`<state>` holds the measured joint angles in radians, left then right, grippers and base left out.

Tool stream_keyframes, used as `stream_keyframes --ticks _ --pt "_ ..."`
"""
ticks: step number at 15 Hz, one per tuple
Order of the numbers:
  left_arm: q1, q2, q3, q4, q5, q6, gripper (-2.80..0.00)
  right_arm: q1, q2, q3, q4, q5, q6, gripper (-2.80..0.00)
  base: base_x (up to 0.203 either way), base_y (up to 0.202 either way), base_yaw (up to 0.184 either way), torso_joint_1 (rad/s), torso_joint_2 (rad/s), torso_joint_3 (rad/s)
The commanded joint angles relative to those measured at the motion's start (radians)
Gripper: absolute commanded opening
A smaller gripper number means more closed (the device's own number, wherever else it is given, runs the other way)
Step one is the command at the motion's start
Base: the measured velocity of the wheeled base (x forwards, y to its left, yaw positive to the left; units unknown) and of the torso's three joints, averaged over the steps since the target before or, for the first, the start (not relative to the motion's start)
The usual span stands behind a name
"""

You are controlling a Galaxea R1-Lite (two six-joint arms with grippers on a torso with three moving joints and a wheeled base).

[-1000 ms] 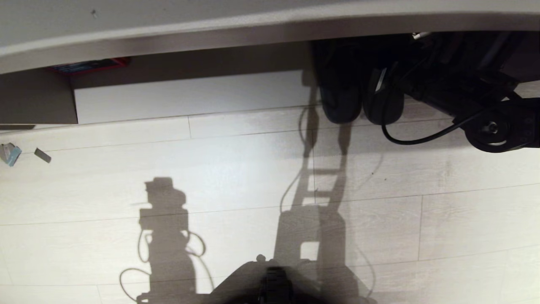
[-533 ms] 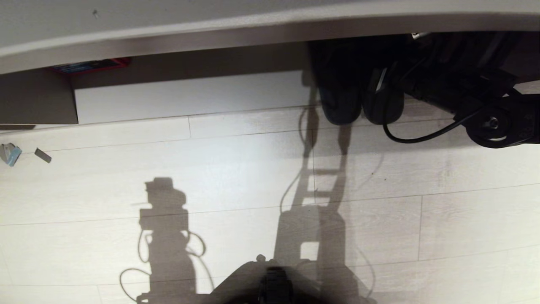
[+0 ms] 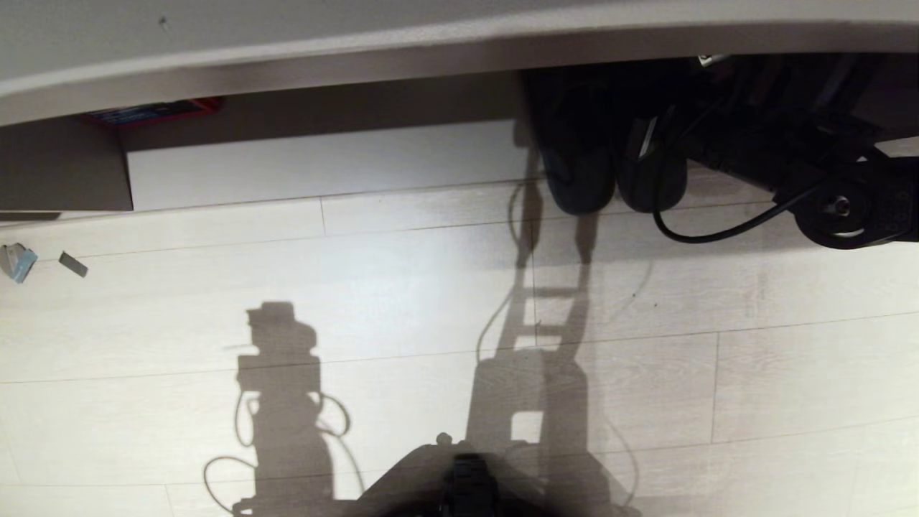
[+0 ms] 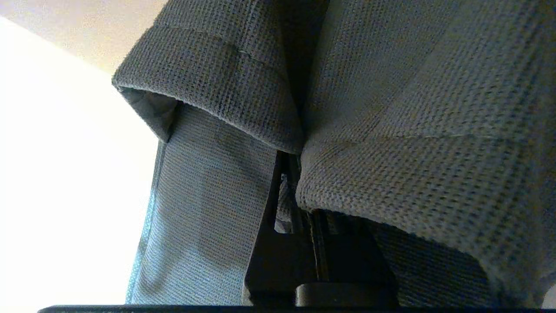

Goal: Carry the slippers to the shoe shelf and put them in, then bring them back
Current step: Place the slippers into the shoe cabinet

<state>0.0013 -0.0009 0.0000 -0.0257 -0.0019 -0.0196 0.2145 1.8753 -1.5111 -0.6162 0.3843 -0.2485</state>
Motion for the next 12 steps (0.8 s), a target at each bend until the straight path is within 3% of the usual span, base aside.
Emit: stream_keyframes --ticks 1,4,5,12 --pt "0.000 0.001 0.008 0.001 0.000 0.000 -2.80 0.000 0.002 -0.005 -0.005 0.001 -0.002 -2.80 0.000 0.000 0.000 0.000 0.00 0.000" --pt "0.000 -0.001 0.008 0.000 0.000 0.000 -2.80 0.000 0.005 -0.008 -0.007 0.001 0.000 -2.80 0.000 0.000 0.000 0.000 0.00 0.000" --pt "0.000 0.001 0.008 0.000 0.000 0.000 -2.80 0.000 0.006 -0.011 -0.007 0.001 0.000 0.00 0.000 0.000 0.000 0.000 0.00 0.000" --pt "0.000 0.001 0.008 0.000 0.000 0.000 -2.80 0.000 0.005 -0.020 0.003 -0.001 0.000 0.00 0.000 0.000 0.000 0.000 0.00 0.000"
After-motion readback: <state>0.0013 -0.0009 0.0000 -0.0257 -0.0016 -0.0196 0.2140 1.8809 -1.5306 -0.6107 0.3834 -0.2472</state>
